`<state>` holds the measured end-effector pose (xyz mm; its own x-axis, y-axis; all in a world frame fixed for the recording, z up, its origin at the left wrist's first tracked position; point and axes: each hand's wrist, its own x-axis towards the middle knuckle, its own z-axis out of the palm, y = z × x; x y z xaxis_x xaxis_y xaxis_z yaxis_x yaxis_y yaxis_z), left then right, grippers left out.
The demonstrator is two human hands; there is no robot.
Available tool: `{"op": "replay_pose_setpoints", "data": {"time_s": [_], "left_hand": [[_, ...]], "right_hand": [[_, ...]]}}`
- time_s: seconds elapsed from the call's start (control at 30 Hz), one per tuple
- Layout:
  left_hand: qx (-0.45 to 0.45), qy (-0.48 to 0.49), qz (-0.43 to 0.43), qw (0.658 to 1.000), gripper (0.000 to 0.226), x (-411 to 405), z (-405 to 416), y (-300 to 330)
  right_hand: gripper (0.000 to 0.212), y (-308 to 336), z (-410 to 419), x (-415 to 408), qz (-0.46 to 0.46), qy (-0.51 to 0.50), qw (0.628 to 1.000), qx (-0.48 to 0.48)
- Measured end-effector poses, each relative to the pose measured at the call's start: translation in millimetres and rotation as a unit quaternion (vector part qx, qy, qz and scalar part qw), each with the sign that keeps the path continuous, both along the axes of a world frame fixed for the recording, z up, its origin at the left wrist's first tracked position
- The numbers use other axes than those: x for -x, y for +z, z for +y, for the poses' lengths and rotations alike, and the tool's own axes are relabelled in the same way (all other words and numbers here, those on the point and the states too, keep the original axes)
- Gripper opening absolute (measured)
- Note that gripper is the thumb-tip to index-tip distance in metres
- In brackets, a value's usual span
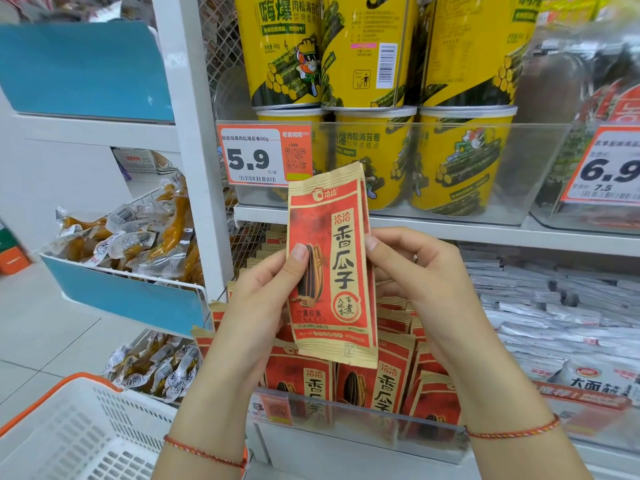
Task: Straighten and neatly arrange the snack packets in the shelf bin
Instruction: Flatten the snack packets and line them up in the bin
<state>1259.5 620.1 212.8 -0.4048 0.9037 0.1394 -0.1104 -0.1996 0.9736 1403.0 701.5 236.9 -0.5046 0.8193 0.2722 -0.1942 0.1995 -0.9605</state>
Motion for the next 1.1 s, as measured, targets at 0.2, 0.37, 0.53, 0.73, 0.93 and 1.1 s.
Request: {"op": "replay_pose_setpoints", "data": {"time_s": [0.2,0.37,0.53,0.73,0.93,1.1], "left_hand": [[-0.004,-0.008,-0.014,1.000,0.039,-2.0,1.4,-0.9],[-0.003,0.008,-0.031,0.999,0.041,-3.9,3.7,-1.9],[0.001,0.031,-0.052,0.998,0.039,-7.3,5.3,-1.9],[-0.003,0.043,-0.069,0.997,0.036,-10.5,7.3,-2.0],[0.001,0.045,-0.071,0.996,0.037,-8.0,7.5,-2.4],[0.006,0.045,-0.064,0.997,0.037,-8.8,7.3,-1.9]], "right_hand": [[0.030,4.1,-5.5,0.6,0.008,0.009,1.000,-0.009],[0.026,5.1,-9.2,3.0,0.003,0.016,1.000,-0.025],[0.024,8.2,-14.0,4.0,0.016,0.033,0.999,-0.026],[0.022,8.8,-17.7,6.4,0.027,0.042,0.998,-0.026],[0.022,7.0,-15.1,4.7,0.011,0.038,0.998,-0.040],[0.021,6.9,-16.3,5.1,0.014,0.041,0.998,-0.040]]}}
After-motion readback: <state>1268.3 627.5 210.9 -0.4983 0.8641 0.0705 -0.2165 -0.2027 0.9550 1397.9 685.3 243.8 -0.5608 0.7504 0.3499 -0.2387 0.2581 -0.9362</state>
